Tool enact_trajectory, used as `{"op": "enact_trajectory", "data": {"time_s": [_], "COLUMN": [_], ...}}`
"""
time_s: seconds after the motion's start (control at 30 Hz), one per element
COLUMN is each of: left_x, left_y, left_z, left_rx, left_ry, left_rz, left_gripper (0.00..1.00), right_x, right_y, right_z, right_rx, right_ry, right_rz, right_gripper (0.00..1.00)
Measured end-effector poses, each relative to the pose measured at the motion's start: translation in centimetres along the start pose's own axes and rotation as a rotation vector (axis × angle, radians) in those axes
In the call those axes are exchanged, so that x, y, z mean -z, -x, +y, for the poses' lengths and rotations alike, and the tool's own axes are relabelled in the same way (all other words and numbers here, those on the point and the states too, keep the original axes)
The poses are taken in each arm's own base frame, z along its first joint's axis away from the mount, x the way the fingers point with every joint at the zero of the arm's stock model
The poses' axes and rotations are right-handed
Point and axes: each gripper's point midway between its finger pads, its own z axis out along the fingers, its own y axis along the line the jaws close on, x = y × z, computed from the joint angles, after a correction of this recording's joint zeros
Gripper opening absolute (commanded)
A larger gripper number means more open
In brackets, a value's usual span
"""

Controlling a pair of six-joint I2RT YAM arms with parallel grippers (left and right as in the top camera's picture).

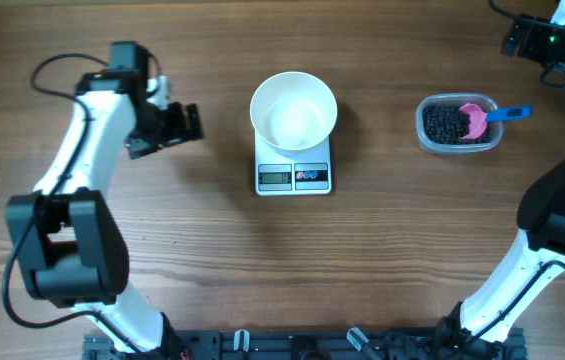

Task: Scoop item into bowl and weigh 150g on scale

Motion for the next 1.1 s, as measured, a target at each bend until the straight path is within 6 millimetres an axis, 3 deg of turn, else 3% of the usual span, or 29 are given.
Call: {"op": "enact_trajectory", "data": {"time_s": [0.27,1.1], "left_x": [0.7,0.7], "left_y": [0.9,1.0], "left_z": [3.6,3.7], "left_rx": [0.093,0.096], "left_ry": [0.012,0.012], "left_rz": [-0.023,-0.024], "left_gripper": [1.00,1.00], "right_x": [0.0,0.0], "right_y": [0.0,0.0], "right_z": [0.0,0.0], "right_rx": [0.000,0.000], "right_ry": [0.000,0.000], "right_rz": [0.000,0.000], "right_gripper": [1.00,1.00]}}
